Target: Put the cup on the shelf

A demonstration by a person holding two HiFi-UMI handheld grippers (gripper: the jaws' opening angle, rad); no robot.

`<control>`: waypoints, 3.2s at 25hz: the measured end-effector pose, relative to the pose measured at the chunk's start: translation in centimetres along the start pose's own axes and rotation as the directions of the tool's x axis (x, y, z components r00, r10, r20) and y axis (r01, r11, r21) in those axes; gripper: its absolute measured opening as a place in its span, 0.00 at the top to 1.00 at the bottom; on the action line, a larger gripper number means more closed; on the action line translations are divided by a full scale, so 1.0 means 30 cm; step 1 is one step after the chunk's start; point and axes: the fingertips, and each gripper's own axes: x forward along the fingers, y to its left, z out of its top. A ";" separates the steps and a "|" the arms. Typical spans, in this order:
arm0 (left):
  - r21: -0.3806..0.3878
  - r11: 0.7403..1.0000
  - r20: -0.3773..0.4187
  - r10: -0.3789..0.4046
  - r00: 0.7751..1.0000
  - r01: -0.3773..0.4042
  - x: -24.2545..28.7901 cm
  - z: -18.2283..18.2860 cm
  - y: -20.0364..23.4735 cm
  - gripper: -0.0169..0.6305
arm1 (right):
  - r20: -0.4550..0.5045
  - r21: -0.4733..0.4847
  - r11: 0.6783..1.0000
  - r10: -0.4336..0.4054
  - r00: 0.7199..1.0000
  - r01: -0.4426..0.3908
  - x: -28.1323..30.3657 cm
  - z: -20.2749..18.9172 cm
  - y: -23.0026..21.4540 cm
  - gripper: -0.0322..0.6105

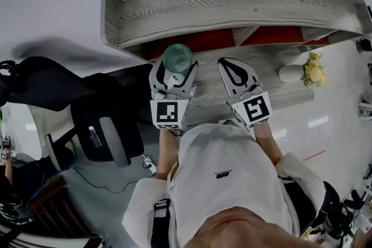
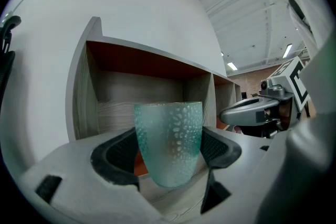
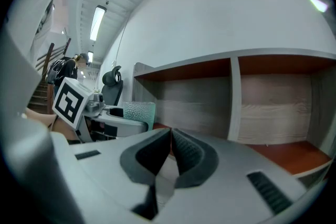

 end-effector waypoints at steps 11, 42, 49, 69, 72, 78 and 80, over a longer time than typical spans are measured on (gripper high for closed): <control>-0.015 1.000 -0.019 -0.025 1.000 0.024 0.095 -0.038 0.028 0.40 | -0.025 0.003 1.000 -0.002 1.000 0.002 0.071 -0.031 -0.030 0.90; 0.042 0.998 -0.077 -0.032 0.997 0.036 0.223 -0.057 0.013 0.40 | -0.008 -0.001 1.000 -0.010 1.000 0.010 0.088 -0.009 -0.069 0.90; 0.047 0.999 -0.086 -0.016 0.996 0.020 0.196 -0.068 0.023 0.40 | 0.003 -0.011 1.000 -0.018 1.000 0.018 0.059 0.003 -0.065 0.90; 0.049 0.999 -0.026 0.002 1.000 -0.001 -0.034 0.005 -0.027 0.40 | 0.050 -0.034 0.999 -0.013 0.999 0.015 -0.066 0.032 0.008 0.90; 0.041 0.999 -0.011 -0.001 1.000 0.001 -0.077 0.025 -0.044 0.41 | 0.051 -0.044 0.999 -0.009 0.999 0.011 -0.085 0.040 0.021 0.90; 0.032 0.999 0.011 0.028 1.000 -0.028 -0.152 0.030 -0.066 0.62 | 0.059 -0.055 0.998 0.009 0.998 -0.006 -0.119 0.048 0.055 0.91; 0.020 0.999 0.014 0.032 0.999 -0.032 -0.174 0.024 -0.075 0.68 | 0.056 -0.058 0.998 0.014 0.998 -0.011 -0.131 0.044 0.067 0.91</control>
